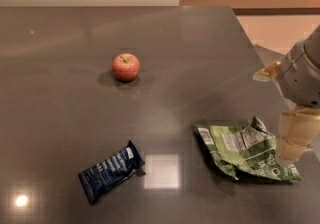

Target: Move green jalapeno chip bag near apple

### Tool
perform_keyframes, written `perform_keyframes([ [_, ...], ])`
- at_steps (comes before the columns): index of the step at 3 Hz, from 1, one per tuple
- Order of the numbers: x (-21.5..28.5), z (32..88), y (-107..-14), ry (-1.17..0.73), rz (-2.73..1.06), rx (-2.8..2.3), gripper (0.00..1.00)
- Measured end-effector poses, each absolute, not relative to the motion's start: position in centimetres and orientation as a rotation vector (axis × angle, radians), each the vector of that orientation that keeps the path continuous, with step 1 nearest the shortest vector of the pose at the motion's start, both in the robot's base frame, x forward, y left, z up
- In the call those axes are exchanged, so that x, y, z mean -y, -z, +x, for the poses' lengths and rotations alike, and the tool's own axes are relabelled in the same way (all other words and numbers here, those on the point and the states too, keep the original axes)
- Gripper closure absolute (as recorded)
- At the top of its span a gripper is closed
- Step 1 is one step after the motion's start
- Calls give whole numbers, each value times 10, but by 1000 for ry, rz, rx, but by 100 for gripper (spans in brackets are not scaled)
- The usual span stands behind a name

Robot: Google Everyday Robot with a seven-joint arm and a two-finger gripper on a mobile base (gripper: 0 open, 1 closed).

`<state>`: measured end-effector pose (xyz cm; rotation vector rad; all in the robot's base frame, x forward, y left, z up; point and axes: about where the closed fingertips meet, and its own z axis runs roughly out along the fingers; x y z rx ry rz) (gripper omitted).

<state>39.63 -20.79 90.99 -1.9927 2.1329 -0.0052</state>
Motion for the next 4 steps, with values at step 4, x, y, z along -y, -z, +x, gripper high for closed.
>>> perform_keyframes([
  [4,226,383,-846,-117,-2163,-2050,16],
])
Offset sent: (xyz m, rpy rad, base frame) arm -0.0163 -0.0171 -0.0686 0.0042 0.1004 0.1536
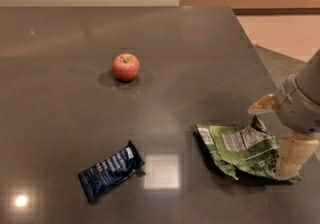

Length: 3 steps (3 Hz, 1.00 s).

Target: Move green jalapeno chip bag near apple

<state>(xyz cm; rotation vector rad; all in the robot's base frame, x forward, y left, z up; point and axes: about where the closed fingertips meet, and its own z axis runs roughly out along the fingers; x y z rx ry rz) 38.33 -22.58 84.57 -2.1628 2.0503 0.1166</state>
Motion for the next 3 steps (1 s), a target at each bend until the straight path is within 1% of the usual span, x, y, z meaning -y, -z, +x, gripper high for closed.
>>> perform_keyframes([
  [2,229,392,-851,-147,-2126,-2084,64],
  [3,220,413,-871,-153,-2089,-2116,87],
])
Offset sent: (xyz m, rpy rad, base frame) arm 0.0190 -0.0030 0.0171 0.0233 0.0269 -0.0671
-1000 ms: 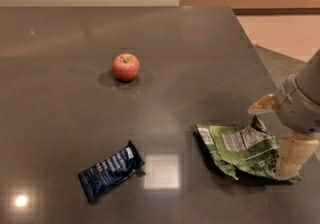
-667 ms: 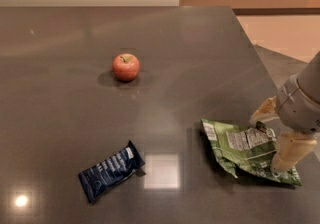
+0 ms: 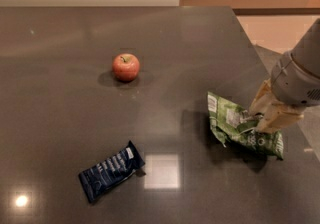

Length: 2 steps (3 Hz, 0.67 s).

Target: Move green jalapeno chip bag near apple

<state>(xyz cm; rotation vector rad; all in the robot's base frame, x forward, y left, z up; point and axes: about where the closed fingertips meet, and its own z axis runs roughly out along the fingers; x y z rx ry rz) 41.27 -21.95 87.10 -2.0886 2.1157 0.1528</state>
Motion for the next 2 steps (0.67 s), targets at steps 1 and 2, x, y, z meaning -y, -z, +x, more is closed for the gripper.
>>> perform_keyframes([
  [1,202,446,-888,-163,-2057,-2135,100],
  [2,182,485,-899,-166,-2014,-2143,100],
])
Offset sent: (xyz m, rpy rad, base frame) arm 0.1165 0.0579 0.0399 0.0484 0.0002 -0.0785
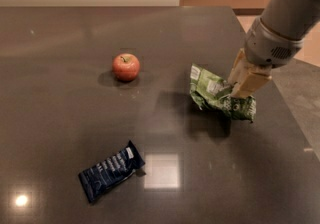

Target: Move green jalapeno chip bag near apple

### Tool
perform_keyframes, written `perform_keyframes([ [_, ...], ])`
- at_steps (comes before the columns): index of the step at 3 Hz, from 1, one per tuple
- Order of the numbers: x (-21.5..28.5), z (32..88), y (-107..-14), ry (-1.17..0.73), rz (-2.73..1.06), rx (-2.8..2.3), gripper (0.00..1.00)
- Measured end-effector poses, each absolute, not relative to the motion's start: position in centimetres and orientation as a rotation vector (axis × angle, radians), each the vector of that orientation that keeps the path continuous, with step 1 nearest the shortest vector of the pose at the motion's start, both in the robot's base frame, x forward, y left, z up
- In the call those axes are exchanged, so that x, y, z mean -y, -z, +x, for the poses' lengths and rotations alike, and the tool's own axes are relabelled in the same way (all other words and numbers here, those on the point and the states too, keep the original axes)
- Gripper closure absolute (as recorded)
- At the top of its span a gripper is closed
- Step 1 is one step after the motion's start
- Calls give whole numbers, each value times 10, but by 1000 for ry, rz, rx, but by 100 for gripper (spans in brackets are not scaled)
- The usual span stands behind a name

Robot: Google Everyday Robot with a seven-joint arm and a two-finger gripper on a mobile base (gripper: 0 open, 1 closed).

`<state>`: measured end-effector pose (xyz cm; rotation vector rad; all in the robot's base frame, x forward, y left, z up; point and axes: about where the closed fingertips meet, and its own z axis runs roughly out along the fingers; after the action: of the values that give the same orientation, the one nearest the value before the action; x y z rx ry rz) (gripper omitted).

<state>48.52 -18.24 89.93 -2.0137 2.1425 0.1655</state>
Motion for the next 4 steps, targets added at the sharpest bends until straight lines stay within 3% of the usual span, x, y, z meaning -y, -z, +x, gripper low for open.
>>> perform_keyframes([
  [3,127,579,-904,-213,-1903,-2098,100],
  [4,102,591,-899,-259,-1903,-2068,82],
])
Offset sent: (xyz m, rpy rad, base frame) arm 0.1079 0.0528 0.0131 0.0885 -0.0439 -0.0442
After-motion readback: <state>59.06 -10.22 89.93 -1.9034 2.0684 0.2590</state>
